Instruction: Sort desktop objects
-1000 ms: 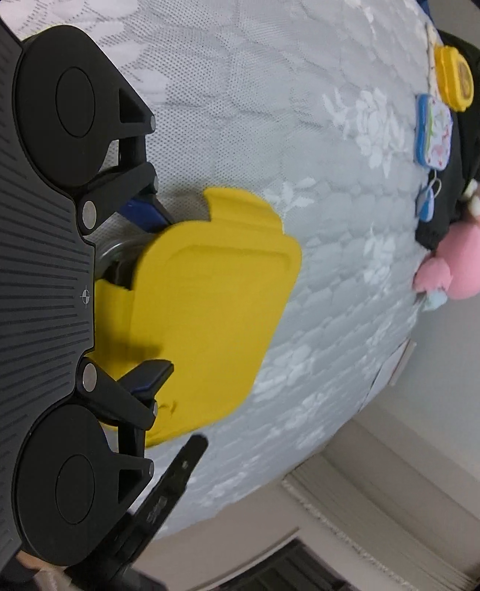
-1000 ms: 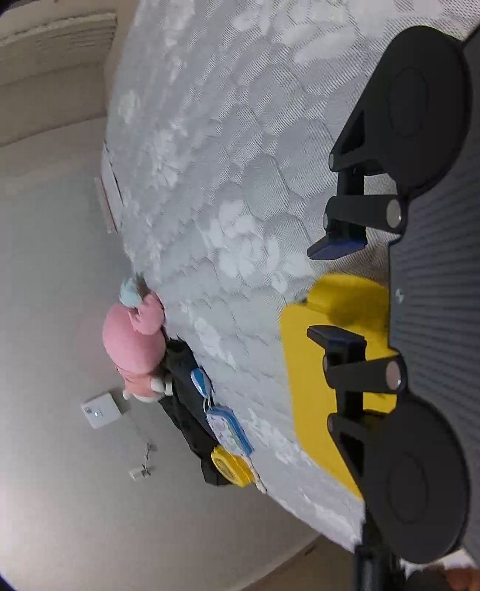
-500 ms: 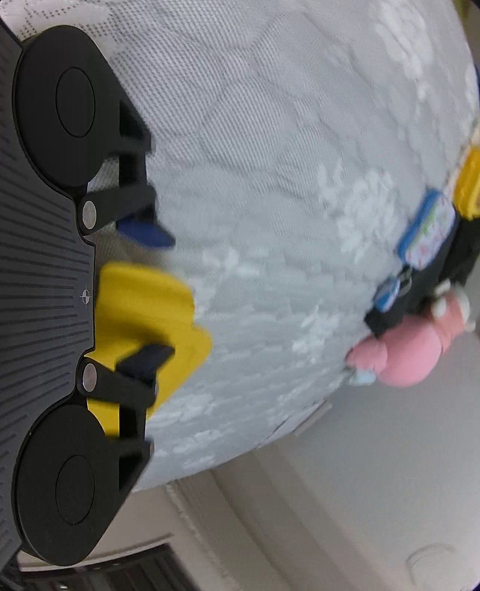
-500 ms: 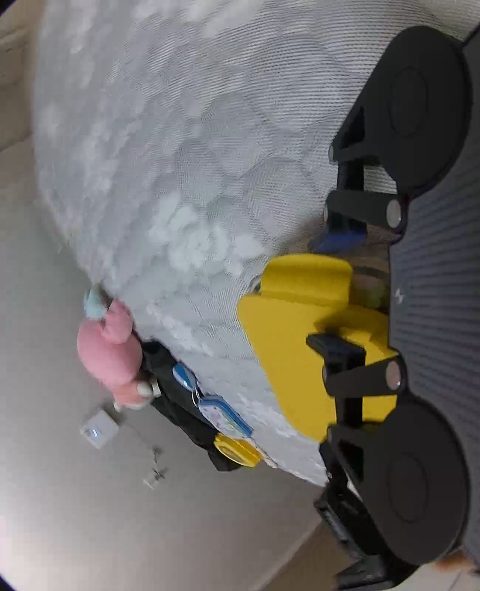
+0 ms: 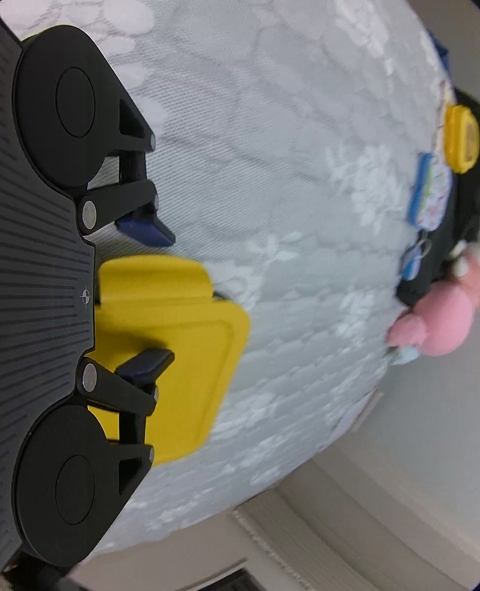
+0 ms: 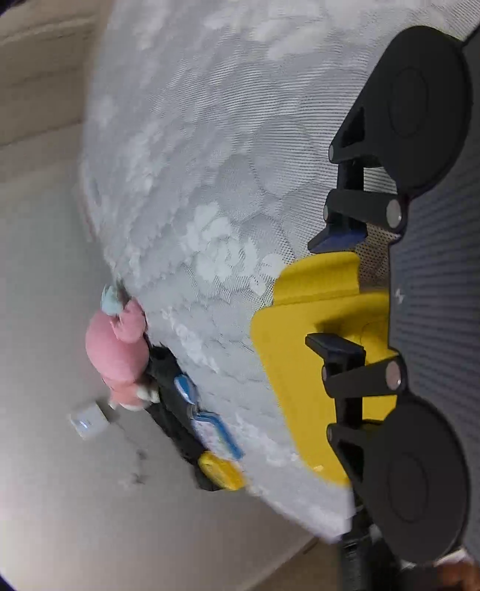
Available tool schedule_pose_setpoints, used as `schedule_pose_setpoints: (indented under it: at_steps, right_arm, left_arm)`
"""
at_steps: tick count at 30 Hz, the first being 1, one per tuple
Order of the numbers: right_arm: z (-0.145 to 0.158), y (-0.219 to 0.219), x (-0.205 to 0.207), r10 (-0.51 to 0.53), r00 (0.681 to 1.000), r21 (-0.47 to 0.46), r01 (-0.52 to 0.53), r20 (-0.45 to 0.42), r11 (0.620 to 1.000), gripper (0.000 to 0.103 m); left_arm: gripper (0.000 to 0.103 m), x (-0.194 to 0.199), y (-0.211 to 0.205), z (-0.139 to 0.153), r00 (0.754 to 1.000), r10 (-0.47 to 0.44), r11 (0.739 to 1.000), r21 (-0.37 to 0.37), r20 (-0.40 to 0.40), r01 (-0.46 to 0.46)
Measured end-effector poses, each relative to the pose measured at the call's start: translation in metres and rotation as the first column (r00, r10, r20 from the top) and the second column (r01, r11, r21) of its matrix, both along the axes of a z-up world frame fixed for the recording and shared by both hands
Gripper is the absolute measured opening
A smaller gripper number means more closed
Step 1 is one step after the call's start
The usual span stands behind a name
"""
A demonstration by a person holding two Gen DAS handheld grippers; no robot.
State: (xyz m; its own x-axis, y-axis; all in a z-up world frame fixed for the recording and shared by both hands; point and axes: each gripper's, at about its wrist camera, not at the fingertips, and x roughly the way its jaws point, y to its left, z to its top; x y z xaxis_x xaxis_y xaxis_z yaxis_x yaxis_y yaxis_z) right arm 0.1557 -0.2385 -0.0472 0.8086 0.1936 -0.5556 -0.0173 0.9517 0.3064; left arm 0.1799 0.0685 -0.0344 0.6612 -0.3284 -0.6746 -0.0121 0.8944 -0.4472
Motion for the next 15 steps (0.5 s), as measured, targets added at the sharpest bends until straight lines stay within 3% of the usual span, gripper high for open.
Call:
schedule_pose_setpoints:
  at_steps: [3,7,12,15]
  right_arm:
    - [0.004,0.004,-0.004,0.009,1.000,-0.042,-0.008,0.023,0.999,0.053]
    - [0.024,-0.004,-0.022,-0.047,0.991,-0.019,0.050,0.123,0.999,0.060]
    - [0.037,0.013,-0.041,0.066,0.984,-0.059,-0.057,0.163,0.997,0.055]
    - [0.033,0.028,-0.041,0.123,0.980,-0.114,-0.106,0.156,0.988,0.052]
  left_arm:
    - [0.070,-0.001,0.007,0.001,0.996,0.054,0.998,0.021,0.070,-0.056]
    - [0.075,-0.015,0.022,0.012,0.991,0.119,0.986,-0.126,0.064,-0.110]
    - [0.075,-0.035,0.006,0.026,0.994,0.071,0.973,-0.223,0.085,-0.051]
    - [0.075,-0.036,-0.017,0.027,0.994,0.006,0.997,-0.076,0.111,0.003]
